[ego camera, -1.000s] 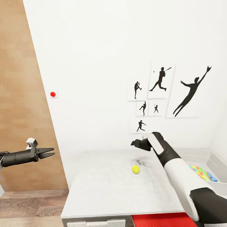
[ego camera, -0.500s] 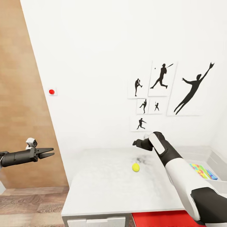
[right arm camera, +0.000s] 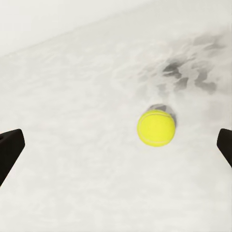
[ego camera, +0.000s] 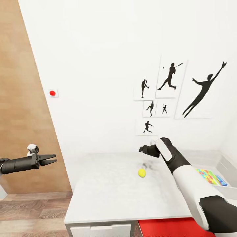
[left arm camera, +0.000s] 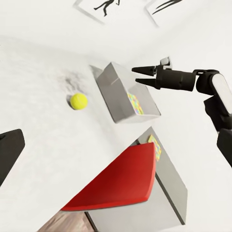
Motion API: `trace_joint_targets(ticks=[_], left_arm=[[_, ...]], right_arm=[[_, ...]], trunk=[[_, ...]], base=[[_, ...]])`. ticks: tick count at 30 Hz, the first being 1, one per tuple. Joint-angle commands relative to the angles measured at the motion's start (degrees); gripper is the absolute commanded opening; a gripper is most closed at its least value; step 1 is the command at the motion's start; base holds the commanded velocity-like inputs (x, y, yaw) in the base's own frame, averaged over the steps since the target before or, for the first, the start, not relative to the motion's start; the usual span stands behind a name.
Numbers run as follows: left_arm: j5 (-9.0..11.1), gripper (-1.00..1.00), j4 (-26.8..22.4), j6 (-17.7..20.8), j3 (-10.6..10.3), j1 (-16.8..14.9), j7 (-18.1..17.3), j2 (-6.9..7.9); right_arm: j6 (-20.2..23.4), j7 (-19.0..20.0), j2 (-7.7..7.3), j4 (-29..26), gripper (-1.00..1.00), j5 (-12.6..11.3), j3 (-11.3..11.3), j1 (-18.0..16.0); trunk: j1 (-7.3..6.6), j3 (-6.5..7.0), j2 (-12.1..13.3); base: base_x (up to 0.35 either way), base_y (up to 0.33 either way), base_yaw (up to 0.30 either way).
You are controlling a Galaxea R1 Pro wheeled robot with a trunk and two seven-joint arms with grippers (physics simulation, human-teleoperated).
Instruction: Put all the toys in the child's room - the three board games (two on the bed and one on the table), the two jigsaw puzzles on the table, and the tennis ball on the table - inside the toy box on the table in the child's room.
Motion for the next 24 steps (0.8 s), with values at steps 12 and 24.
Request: trace_joint_targets(ticks=[12,24], left_arm=[[0.03,1.0,0.0,0.61,-0.02,-0.01,-0.22,0.01],[-0.03,1.0,0.0,0.61,-0.02,0.0,-0.22,-0.07]], right_arm=[[-0.7,-0.58,-0.02,6.3,1.0,-0.5,0.29,-4.83],[-9.58,-0.53,0.76,20.85,1.0,-0.16,3.37,-9.07]], trunk=[[0.02,-1.19,-0.07],[0.02,-2.33,-0.07]], base=[[0.0,0.0,0.0],[0.0,0.0,0.0]])
